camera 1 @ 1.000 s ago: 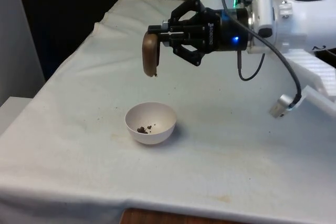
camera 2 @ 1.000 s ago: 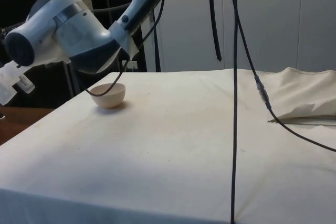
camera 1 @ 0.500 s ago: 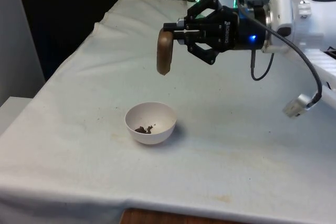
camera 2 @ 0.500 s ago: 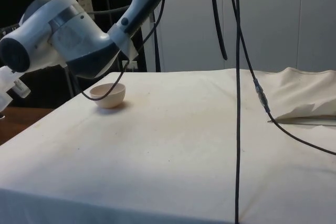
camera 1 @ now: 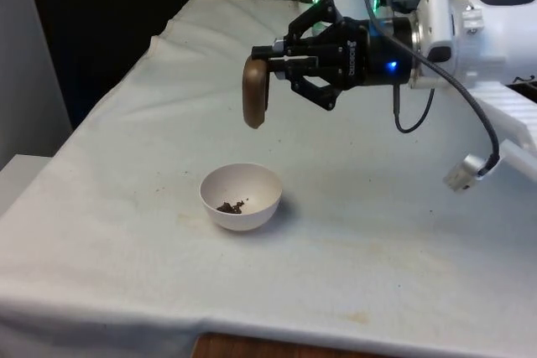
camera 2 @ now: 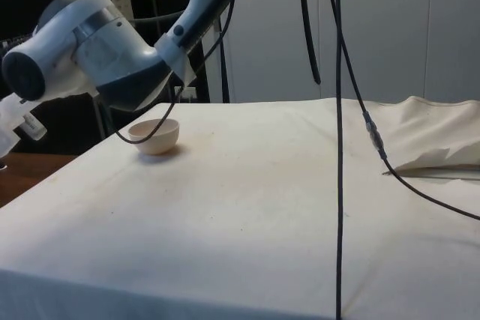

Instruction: Pour the coffee beans from the cup into the bowl.

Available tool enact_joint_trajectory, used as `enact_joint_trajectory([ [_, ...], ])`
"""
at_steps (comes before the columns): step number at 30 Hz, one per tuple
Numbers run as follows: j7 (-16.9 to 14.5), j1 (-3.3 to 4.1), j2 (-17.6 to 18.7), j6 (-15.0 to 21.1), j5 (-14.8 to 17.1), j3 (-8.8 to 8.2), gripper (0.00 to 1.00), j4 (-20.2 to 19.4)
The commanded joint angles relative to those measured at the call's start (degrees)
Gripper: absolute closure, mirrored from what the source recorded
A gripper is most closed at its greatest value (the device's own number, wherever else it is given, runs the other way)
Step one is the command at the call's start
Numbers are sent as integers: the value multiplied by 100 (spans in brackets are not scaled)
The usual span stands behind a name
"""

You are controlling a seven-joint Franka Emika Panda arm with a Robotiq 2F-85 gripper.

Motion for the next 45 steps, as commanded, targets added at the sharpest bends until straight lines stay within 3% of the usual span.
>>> enact_joint_trajectory([
  [1,11,-57,-23,97,69,52,98,-6],
  [4,74,-132,-34,155,120,103,98,-6],
  [5,74,-86,0,74,74,57,98,11],
  [6,86,-143,-34,172,138,109,98,0],
  [13,183,-246,-74,258,315,172,98,17],
  [14,183,-195,-40,166,275,126,98,52],
  [15,201,-258,-80,269,332,178,98,17],
  [23,298,-395,-120,470,539,178,98,11],
  [24,298,-350,-80,384,516,132,98,52],
  [25,304,-413,-120,493,561,178,98,11],
  [30,350,-516,-143,653,722,172,98,11],
  [32,355,-544,-155,693,762,178,98,0],
  [33,355,-487,-109,590,722,132,98,52],
  [34,361,-573,-172,722,819,183,98,-11],
  [40,350,-647,-241,814,985,178,98,-34],
  [41,361,-602,-183,710,980,132,98,40],
  [42,344,-670,-269,825,1037,178,98,-34],
  [45,327,-693,-315,825,1123,178,98,-46],
])
